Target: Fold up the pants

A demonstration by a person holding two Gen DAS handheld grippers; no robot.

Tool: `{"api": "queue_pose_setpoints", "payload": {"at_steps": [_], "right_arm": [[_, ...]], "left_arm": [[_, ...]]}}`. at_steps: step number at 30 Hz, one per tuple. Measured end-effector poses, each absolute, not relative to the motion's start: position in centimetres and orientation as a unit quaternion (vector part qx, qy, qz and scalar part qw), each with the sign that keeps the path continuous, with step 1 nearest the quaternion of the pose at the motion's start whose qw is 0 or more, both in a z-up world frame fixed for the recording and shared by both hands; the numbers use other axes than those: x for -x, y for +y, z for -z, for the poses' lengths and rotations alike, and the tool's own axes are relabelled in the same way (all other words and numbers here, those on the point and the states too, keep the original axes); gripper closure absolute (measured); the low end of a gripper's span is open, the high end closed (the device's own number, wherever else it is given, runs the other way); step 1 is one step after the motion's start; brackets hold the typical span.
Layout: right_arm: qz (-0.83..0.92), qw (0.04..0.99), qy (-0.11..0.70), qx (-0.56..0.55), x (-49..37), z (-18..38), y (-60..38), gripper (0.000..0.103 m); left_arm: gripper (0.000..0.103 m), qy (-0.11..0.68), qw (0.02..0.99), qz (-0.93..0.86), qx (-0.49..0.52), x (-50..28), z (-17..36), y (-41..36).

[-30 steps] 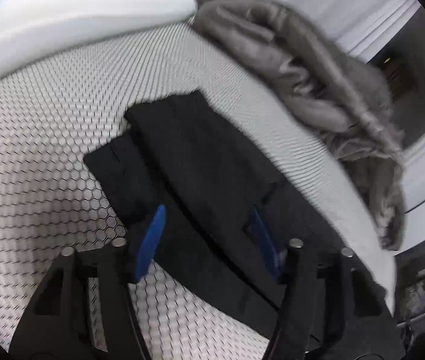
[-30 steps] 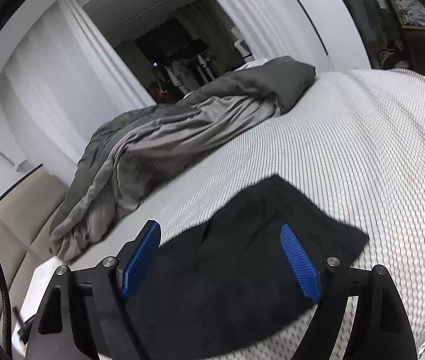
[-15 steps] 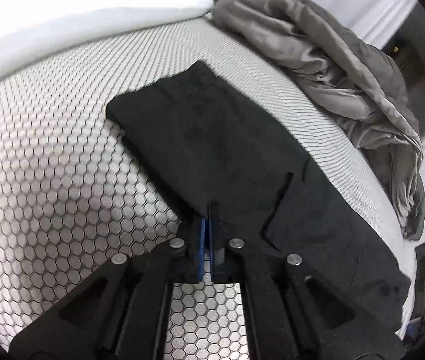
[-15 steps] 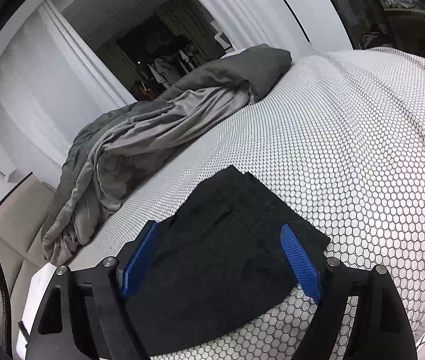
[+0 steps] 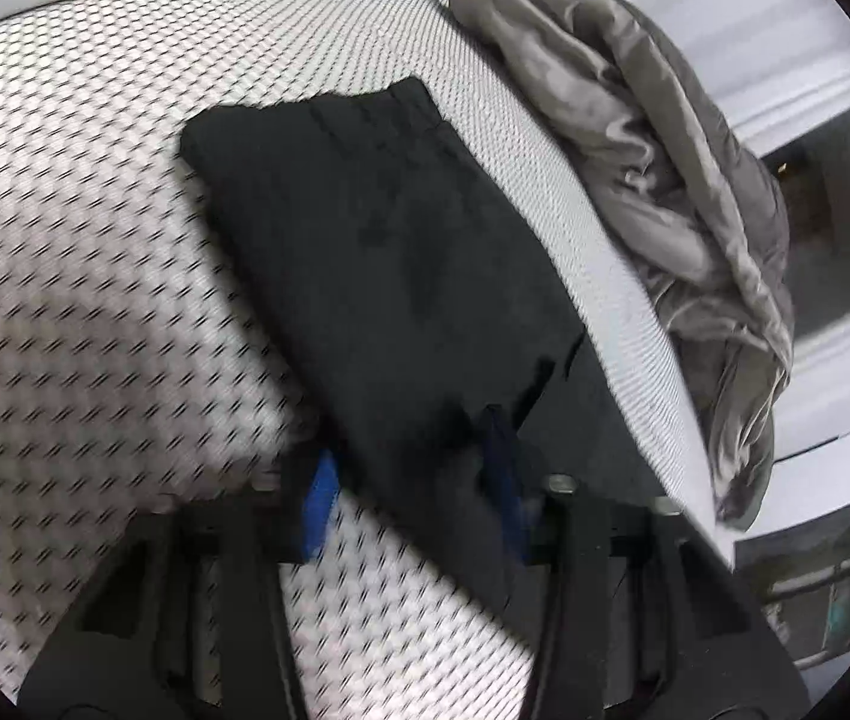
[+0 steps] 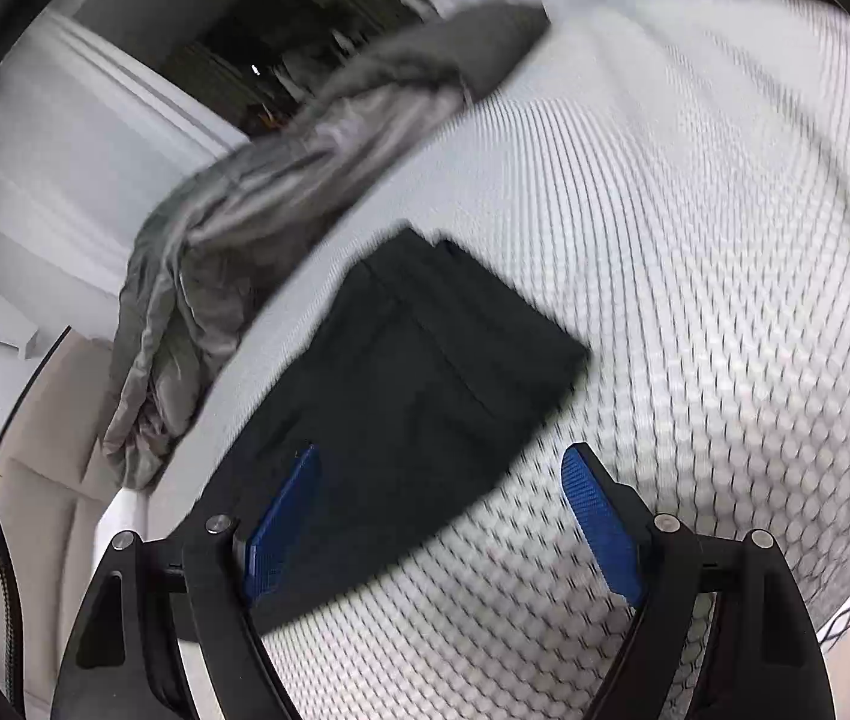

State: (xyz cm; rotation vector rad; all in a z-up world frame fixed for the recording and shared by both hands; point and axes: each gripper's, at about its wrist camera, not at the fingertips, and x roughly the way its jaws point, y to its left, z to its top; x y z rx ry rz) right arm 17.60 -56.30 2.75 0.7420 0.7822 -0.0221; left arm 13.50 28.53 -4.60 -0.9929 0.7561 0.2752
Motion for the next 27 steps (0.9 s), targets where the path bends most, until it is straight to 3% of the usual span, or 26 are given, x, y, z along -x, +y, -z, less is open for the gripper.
{"api": "queue_pose_setpoints", "payload": {"at_steps": [1,4,6,7,9,11,18,19,21,25,27], "right_arm": [[0.003,0.853,0.374,-0.364,-17.9,-2.1,-56.6,0.019],[-0.014,0.856,0.362,-0.370,-20.1,-0.2,-57.1,0.025],[0.009,0.862,0.358,-0.358,-22.1,0.6,-57.3,0.055],[0.014,0.863,0.353,-0.362,-22.6,1.0,-57.3,0.058],[0.015,0.859,0.338,-0.384,-23.2,1.1,-57.2,0.080],[0.019,0.867,0.333,-0.371,-22.9,0.4,-56.6,0.083],[0.010,0.855,0.346,-0.387,-17.1,-0.1,-57.3,0.083],[0.010,0.853,0.352,-0.385,-16.5,-0.3,-57.3,0.081],[0.023,0.855,0.375,-0.357,-15.8,-0.5,-57.5,0.061],[0.090,0.859,0.334,-0.377,-13.7,-2.0,-59.3,0.058],[0.110,0.872,0.294,-0.376,-12.9,-3.6,-59.2,0.058]], "left_arm": [[0.100,0.344,0.804,-0.140,0.463,-13.8,4.6,28.7],[0.102,0.327,0.813,-0.151,0.458,-14.1,4.1,28.6],[0.102,0.318,0.824,-0.160,0.440,-13.3,3.2,28.2],[0.102,0.315,0.830,-0.165,0.429,-12.6,2.7,27.9],[0.102,0.314,0.836,-0.173,0.415,-11.0,2.2,27.7],[0.102,0.310,0.838,-0.172,0.414,-9.1,1.7,27.8],[0.100,0.329,0.842,-0.172,0.391,-1.1,2.2,26.9],[0.096,0.341,0.845,-0.180,0.370,-0.6,2.2,26.7],[0.091,0.339,0.849,-0.195,0.356,0.4,1.6,26.6],[0.079,0.330,0.857,-0.260,0.297,1.9,-0.7,25.8],[0.063,0.316,0.866,-0.269,0.279,2.4,-2.2,25.3]]}}
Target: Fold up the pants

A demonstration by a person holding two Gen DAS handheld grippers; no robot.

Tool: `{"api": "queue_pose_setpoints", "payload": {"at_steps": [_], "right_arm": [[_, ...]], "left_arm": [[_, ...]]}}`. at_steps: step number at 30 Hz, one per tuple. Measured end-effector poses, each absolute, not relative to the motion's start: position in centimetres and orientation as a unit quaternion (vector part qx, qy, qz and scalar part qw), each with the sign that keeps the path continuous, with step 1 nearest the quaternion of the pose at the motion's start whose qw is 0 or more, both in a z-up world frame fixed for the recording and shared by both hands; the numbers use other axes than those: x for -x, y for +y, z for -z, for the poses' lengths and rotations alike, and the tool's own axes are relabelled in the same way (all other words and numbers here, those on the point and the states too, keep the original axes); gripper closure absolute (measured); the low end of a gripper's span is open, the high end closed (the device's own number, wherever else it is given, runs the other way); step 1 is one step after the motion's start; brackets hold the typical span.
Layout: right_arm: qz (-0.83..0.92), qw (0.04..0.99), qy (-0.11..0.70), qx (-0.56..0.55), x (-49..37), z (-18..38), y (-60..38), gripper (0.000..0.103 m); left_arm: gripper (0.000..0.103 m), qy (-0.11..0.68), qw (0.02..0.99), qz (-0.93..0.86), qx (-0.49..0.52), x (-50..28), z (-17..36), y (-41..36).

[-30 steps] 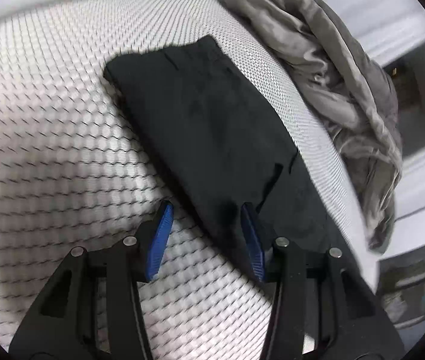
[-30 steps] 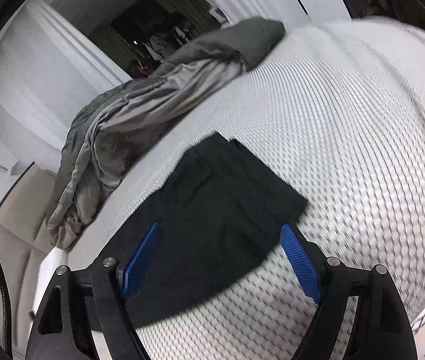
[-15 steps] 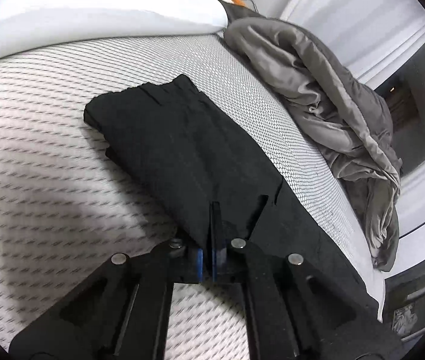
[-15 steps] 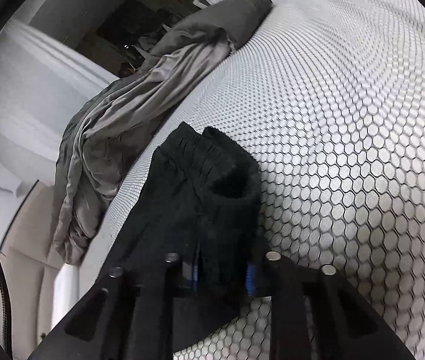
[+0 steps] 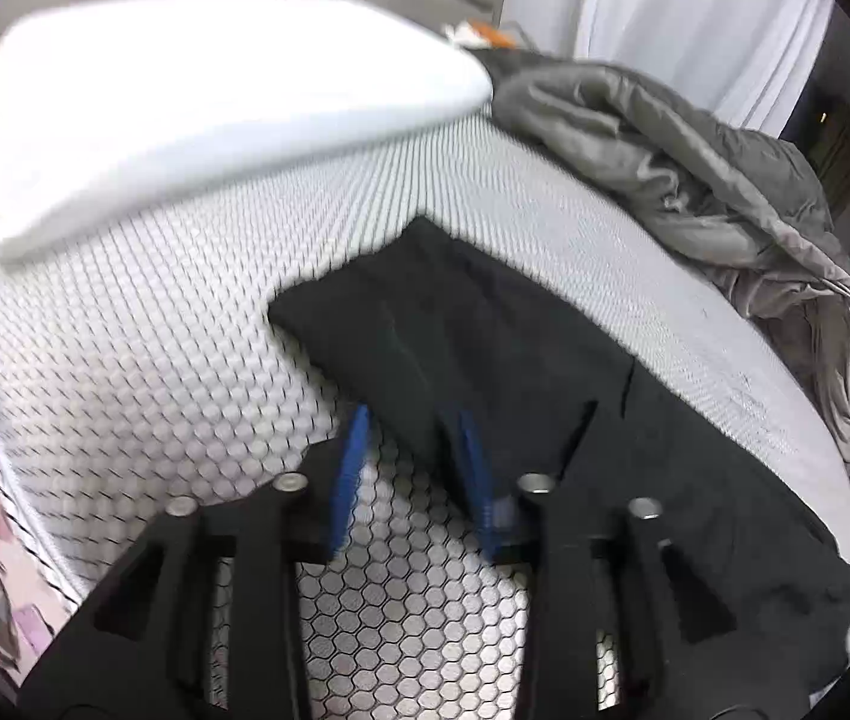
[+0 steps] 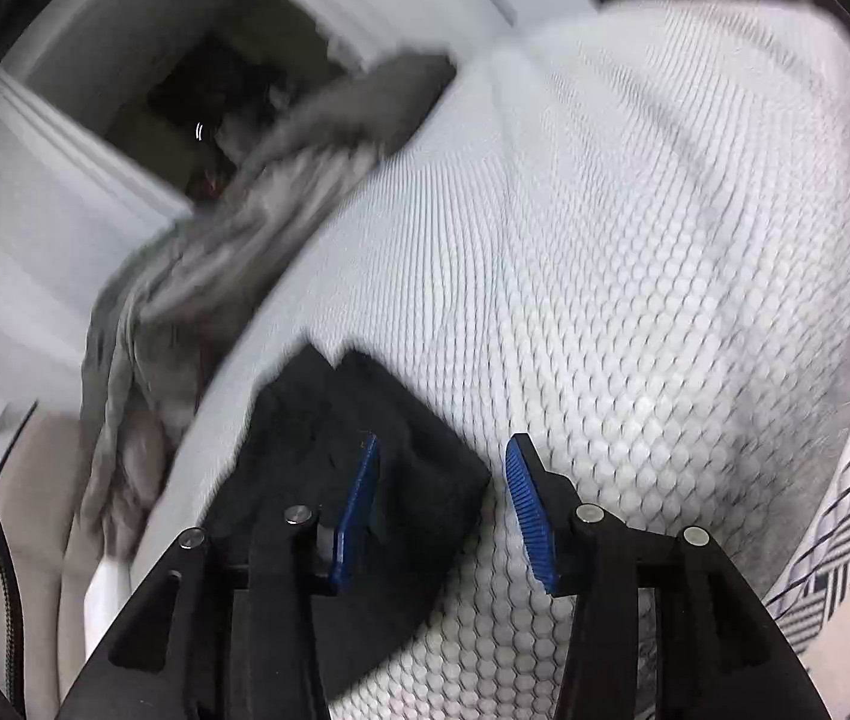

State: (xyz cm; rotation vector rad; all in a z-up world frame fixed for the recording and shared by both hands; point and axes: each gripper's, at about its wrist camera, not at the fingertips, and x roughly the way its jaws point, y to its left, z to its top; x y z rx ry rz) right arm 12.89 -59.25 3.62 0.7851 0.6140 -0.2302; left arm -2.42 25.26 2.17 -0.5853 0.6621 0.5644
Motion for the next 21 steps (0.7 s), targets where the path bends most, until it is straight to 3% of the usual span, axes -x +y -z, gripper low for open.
{"api": "queue_pose_setpoints", "payload": {"at_steps": [2,5,6,8,13,21], "right_arm": [[0.088,0.880,0.282,-0.372,-13.2,-4.8,-58.4,0.058],[0.040,0.901,0.275,-0.332,-14.8,-6.8,-54.8,0.055],[0.014,0.903,0.280,-0.324,-15.5,-7.2,-53.5,0.050],[-0.031,0.903,0.301,-0.305,-17.6,-8.0,-50.5,0.045],[-0.078,0.908,0.335,-0.241,-22.2,-8.7,-44.2,0.031],[-0.092,0.872,0.417,-0.240,-30.8,-3.0,-40.3,0.031]], "left_arm": [[0.034,0.303,0.878,-0.253,0.271,2.4,-3.7,24.4],[0.017,0.299,0.894,-0.212,0.258,1.2,-5.5,22.8],[0.015,0.302,0.897,-0.195,0.257,0.2,-6.0,22.1],[0.001,0.309,0.902,-0.159,0.256,-1.3,-6.7,20.7],[0.001,0.316,0.912,-0.091,0.244,-6.0,-7.5,17.0],[0.001,0.394,0.886,-0.054,0.238,-13.6,-2.5,14.0]]}}
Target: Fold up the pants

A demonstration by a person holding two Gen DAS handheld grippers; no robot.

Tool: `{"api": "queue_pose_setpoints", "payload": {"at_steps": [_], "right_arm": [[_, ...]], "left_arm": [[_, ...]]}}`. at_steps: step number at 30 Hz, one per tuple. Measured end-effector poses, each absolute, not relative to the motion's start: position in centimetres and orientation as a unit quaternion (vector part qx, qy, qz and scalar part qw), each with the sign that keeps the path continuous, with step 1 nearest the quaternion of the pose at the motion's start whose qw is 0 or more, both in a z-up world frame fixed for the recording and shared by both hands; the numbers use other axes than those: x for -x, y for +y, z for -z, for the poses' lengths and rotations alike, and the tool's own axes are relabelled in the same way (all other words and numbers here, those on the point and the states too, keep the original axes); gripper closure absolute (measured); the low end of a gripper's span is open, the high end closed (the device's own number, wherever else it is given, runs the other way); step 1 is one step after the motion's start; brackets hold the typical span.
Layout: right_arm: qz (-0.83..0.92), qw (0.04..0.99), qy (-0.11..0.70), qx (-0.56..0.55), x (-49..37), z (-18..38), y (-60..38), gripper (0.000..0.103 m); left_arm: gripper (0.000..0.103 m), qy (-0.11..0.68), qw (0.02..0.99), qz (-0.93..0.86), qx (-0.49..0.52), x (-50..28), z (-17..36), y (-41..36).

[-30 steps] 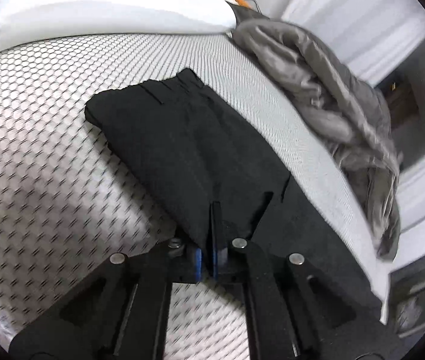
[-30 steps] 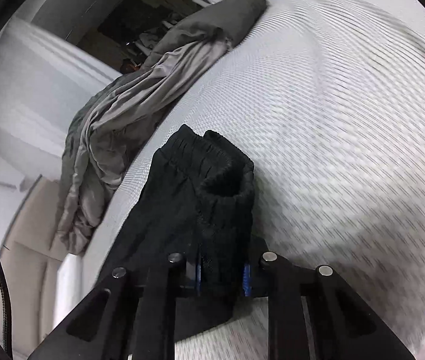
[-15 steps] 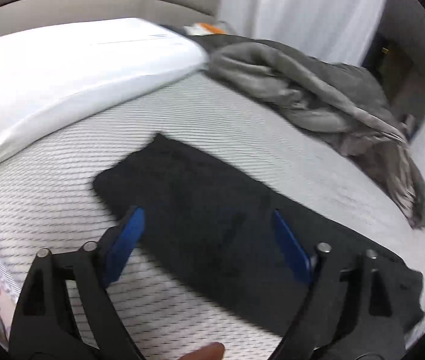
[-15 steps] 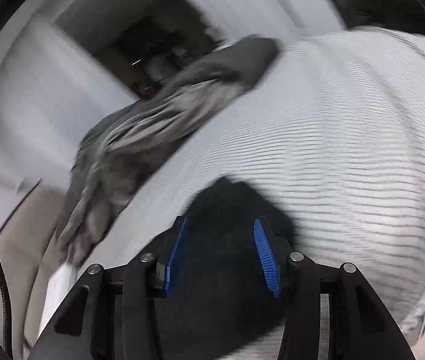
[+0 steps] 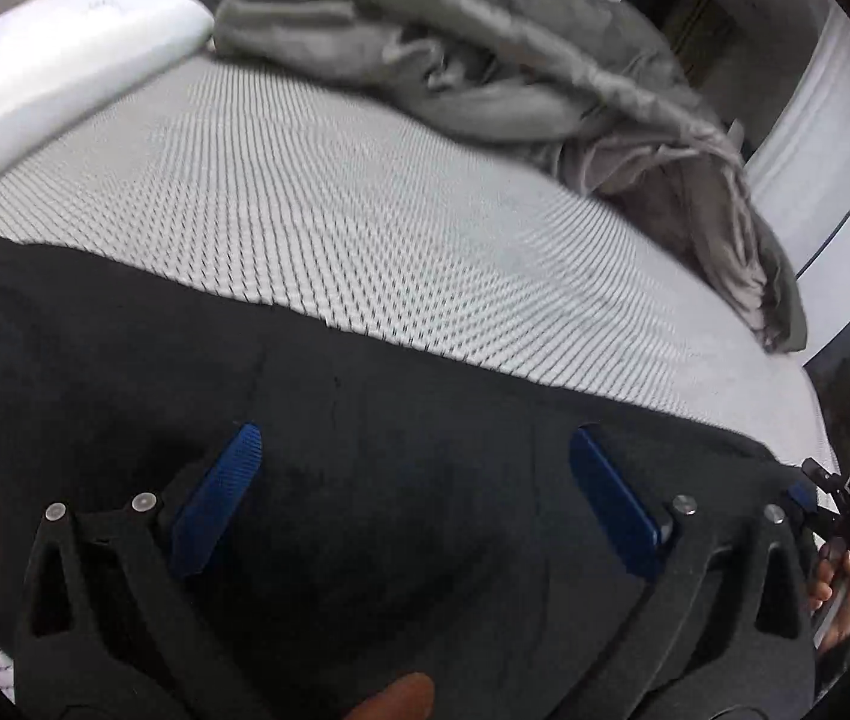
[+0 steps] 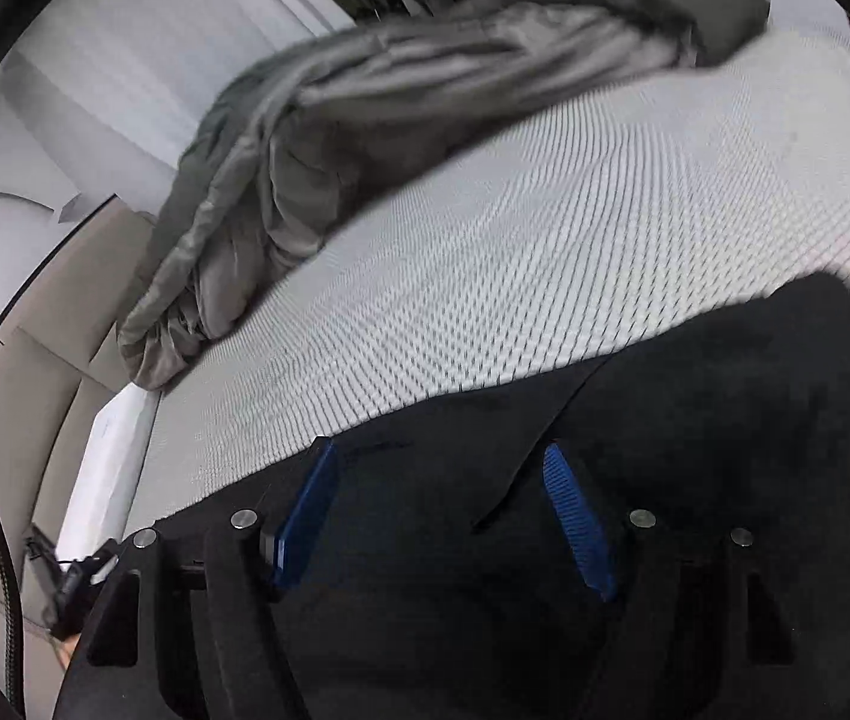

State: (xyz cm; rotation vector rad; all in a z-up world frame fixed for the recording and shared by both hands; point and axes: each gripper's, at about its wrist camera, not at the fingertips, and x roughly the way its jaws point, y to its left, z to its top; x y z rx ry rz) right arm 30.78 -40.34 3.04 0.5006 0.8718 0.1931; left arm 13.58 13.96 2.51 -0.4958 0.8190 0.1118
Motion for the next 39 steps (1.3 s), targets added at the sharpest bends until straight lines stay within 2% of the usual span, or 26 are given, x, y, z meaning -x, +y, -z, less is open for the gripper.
{"api": "queue_pose_setpoints", "payload": {"at_steps": [4,5,6,7,8,9,11,14,16,17,19,20,21,23,27,28,30,32,36,39], "right_arm": [[-0.098,0.853,0.444,-0.257,-33.6,-0.9,-40.3,0.034],[-0.104,0.847,0.444,-0.272,-34.1,-0.5,-40.3,0.050],[-0.113,0.842,0.445,-0.284,-34.5,-0.2,-40.2,0.074],[-0.120,0.838,0.450,-0.284,-35.0,0.0,-39.9,0.082],[-0.120,0.843,0.451,-0.267,-35.4,0.0,-39.3,0.096],[-0.114,0.853,0.446,-0.246,-35.7,-0.3,-38.7,0.100],[-0.094,0.877,0.414,-0.224,-35.8,-1.4,-38.5,0.101],[-0.038,0.894,0.373,-0.244,-36.5,-2.2,-38.8,0.101],[-0.045,0.884,0.390,-0.255,-37.4,-1.5,-38.5,0.098],[-0.044,0.878,0.400,-0.259,-37.7,-1.1,-38.5,0.093],[-0.043,0.869,0.415,-0.264,-38.0,-0.6,-38.1,0.075],[-0.045,0.867,0.420,-0.264,-37.9,-0.7,-38.0,0.060],[-0.048,0.868,0.418,-0.262,-37.5,-1.0,-37.9,0.052],[-0.051,0.873,0.418,-0.247,-36.1,-1.9,-38.3,0.045],[-0.071,0.888,0.400,-0.214,-30.3,-5.1,-40.0,0.044],[-0.063,0.896,0.388,-0.208,-28.6,-5.9,-41.0,0.042],[-0.016,0.912,0.357,-0.200,-24.4,-7.5,-43.6,0.032],[0.033,0.920,0.335,-0.199,-20.8,-8.3,-46.5,0.031],[0.095,0.918,0.305,-0.234,-14.4,-7.7,-51.8,0.031],[0.104,0.896,0.334,-0.274,-13.3,-5.0,-55.0,0.031]], "left_arm": [[0.001,0.401,0.878,-0.059,0.254,-14.2,-1.5,13.5],[0.001,0.401,0.878,-0.061,0.255,-14.2,-1.6,13.5],[0.001,0.401,0.877,-0.062,0.257,-14.0,-1.4,13.8],[0.001,0.399,0.879,-0.062,0.256,-13.6,-1.5,14.0],[0.001,0.397,0.880,-0.062,0.253,-13.9,-1.7,14.1],[0.001,0.393,0.883,-0.063,0.248,-13.9,-1.9,14.0],[0.001,0.388,0.887,-0.067,0.242,-13.7,-2.1,14.3],[0.001,0.388,0.886,-0.071,0.244,-13.4,-2.2,14.9],[0.001,0.390,0.885,-0.073,0.244,-13.2,-2.0,15.3],[0.001,0.391,0.884,-0.076,0.243,-13.0,-1.9,15.5],[0.001,0.394,0.884,-0.084,0.238,-12.7,-1.7,15.9],[0.001,0.395,0.884,-0.089,0.234,-12.5,-1.7,16.1],[0.001,0.395,0.885,-0.094,0.230,-12.2,-1.6,16.4],[0.001,0.396,0.884,-0.100,0.226,-11.5,-1.3,16.8],[0.001,0.404,0.880,-0.110,0.222,-10.7,-0.7,17.5],[0.001,0.404,0.879,-0.111,0.227,-10.5,-0.6,17.8],[0.001,0.399,0.878,-0.111,0.239,-10.2,-0.6,18.0],[0.001,0.394,0.877,-0.104,0.254,-9.9,-0.7,18.1],[0.001,0.394,0.883,-0.093,0.238,-9.6,-1.1,16.2],[0.001,0.391,0.892,-0.092,0.208,-9.3,-1.7,13.5]]}}
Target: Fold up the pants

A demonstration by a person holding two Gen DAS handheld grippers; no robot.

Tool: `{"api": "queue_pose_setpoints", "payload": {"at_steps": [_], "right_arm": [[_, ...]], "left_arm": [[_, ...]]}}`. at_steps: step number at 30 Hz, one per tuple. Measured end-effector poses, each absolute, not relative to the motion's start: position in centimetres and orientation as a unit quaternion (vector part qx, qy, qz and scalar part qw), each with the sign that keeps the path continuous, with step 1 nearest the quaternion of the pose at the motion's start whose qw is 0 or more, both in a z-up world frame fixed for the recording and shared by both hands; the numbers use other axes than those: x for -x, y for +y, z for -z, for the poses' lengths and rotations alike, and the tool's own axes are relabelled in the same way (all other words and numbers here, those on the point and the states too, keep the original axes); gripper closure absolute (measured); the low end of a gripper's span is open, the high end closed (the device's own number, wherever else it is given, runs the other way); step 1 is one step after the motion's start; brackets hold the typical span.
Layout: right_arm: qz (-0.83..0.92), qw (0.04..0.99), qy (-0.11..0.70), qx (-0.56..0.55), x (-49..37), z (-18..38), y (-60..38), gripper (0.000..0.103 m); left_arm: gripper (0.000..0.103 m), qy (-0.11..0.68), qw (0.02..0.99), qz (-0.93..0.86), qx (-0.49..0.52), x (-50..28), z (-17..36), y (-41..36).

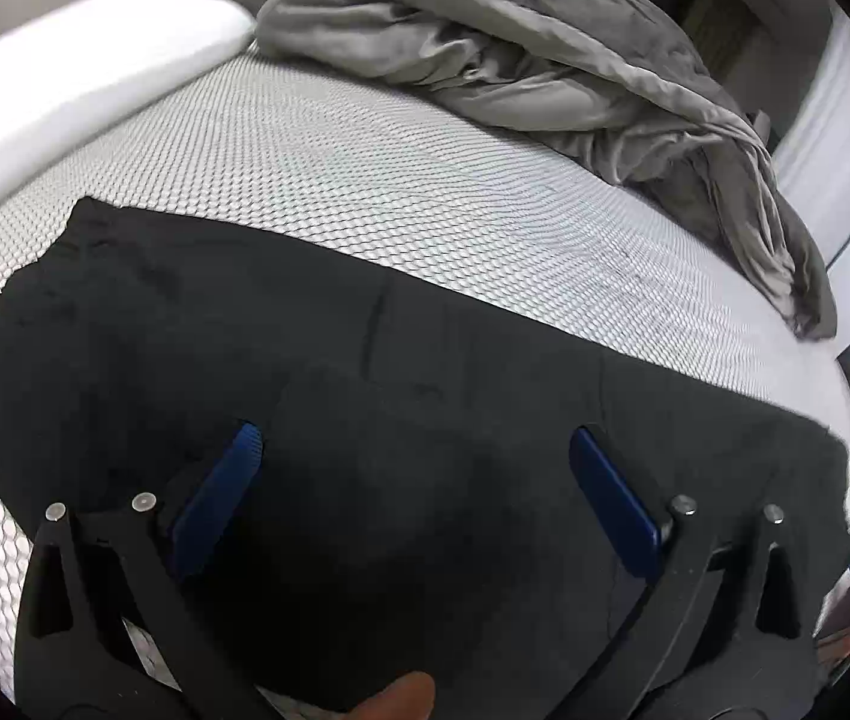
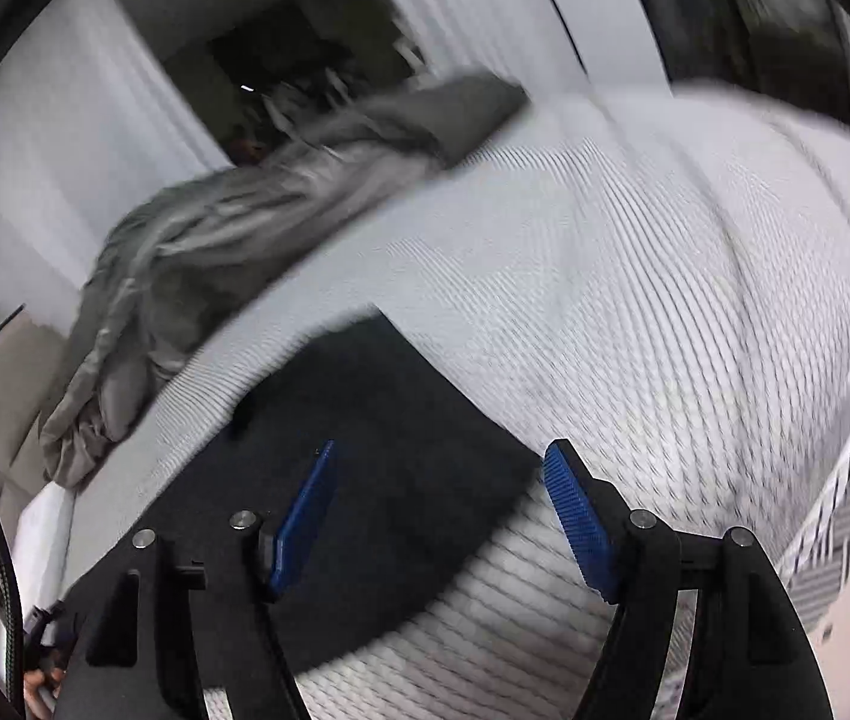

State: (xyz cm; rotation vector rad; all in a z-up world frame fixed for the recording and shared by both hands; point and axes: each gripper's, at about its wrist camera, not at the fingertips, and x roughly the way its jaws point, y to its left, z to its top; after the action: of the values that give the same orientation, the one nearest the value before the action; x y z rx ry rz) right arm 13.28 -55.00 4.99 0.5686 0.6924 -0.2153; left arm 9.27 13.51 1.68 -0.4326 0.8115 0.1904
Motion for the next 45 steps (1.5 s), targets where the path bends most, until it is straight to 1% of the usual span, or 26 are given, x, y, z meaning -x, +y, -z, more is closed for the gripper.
{"api": "queue_pose_setpoints", "payload": {"at_steps": [2,4,5,6,7,8,11,13,14,15,16,18,20,21,25,29,30,33,34,36,38,42,45], "right_arm": [[0.072,0.872,0.359,-0.326,-14.2,-2.7,-56.4,0.031],[0.046,0.851,0.373,-0.367,-15.4,-0.7,-56.8,0.036],[0.036,0.847,0.371,-0.379,-16.0,-0.3,-56.7,0.046],[0.035,0.848,0.367,-0.381,-16.7,-0.2,-56.6,0.068],[0.037,0.848,0.366,-0.381,-17.4,-0.1,-56.4,0.078],[0.037,0.851,0.360,-0.380,-17.9,-0.2,-56.2,0.084],[0.064,0.880,0.327,-0.339,-18.4,-2.8,-56.6,0.087],[0.102,0.885,0.327,-0.314,-18.3,-3.3,-57.4,0.081],[0.119,0.883,0.332,-0.311,-18.5,-3.1,-57.6,0.075],[0.130,0.876,0.353,-0.303,-18.8,-2.5,-58.0,0.072],[0.132,0.872,0.360,-0.305,-18.8,-2.2,-58.1,0.072],[0.121,0.865,0.362,-0.327,-18.3,-1.6,-58.7,0.068],[0.092,0.863,0.368,-0.333,-17.8,-1.7,-58.5,0.067],[0.081,0.864,0.369,-0.334,-17.6,-1.7,-58.3,0.064],[0.092,0.865,0.368,-0.329,-16.7,-1.6,-58.0,0.063],[0.110,0.885,0.330,-0.309,-14.6,-4.0,-57.6,0.062],[0.109,0.894,0.318,-0.295,-14.3,-5.0,-56.9,0.059],[0.048,0.919,0.307,-0.244,-13.4,-7.7,-53.3,0.056],[0.034,0.923,0.310,-0.227,-13.8,-8.1,-51.9,0.053],[-0.012,0.929,0.326,-0.173,-15.0,-8.3,-47.4,0.023],[-0.043,0.928,0.346,-0.133,-16.3,-7.7,-43.3,0.011],[-0.106,0.907,0.407,-0.025,-18.9,-4.2,-33.8,0.009],[-0.134,0.891,0.433,0.038,-18.8,-1.1,-29.1,0.009]], "left_arm": [[0.001,0.400,0.889,-0.051,0.217,-9.3,-1.7,11.8],[0.001,0.398,0.891,-0.032,0.216,-9.3,-1.9,10.4],[0.001,0.399,0.893,-0.028,0.208,-9.4,-2.0,9.8],[0.001,0.405,0.893,-0.029,0.195,-9.6,-1.9,9.3],[0.001,0.409,0.892,-0.034,0.189,-9.8,-1.7,8.9],[0.001,0.416,0.889,-0.042,0.186,-10.0,-1.3,8.9],[0.001,0.436,0.877,-0.048,0.195,-10.2,-0.1,9.0],[0.001,0.438,0.878,-0.044,0.187,-10.4,0.1,9.2],[0.001,0.437,0.879,-0.045,0.183,-10.2,0.1,9.0],[0.001,0.437,0.880,-0.046,0.180,-10.2,0.1,9.1],[0.001,0.437,0.880,-0.046,0.179,-10.1,0.1,9.1],[0.001,0.432,0.882,-0.052,0.180,-10.1,-0.3,9.0],[0.001,0.424,0.887,-0.044,0.176,-9.9,-1.0,8.8],[0.001,0.418,0.891,-0.038,0.174,-9.7,-1.3,8.6],[0.001,0.404,0.900,-0.016,0.164,-9.2,-2.5,7.0],[0.001,0.393,0.909,0.013,0.140,-8.4,-3.6,4.0],[0.001,0.388,0.912,0.025,0.128,-8.0,-4.0,2.7],[0.001,0.389,0.914,0.058,0.101,-7.9,-4.5,-1.5],[0.001,0.392,0.913,0.068,0.094,-8.0,-4.4,-2.9],[0.001,0.401,0.908,0.089,0.078,-8.2,-3.9,-6.2],[0.001,0.417,0.902,0.098,0.059,-8.4,-3.0,-9.4],[0.001,0.435,0.893,0.114,0.020,-8.5,-1.5,-14.1],[0.001,0.456,0.882,0.120,-0.015,-8.6,-0.1,-16.2]]}}
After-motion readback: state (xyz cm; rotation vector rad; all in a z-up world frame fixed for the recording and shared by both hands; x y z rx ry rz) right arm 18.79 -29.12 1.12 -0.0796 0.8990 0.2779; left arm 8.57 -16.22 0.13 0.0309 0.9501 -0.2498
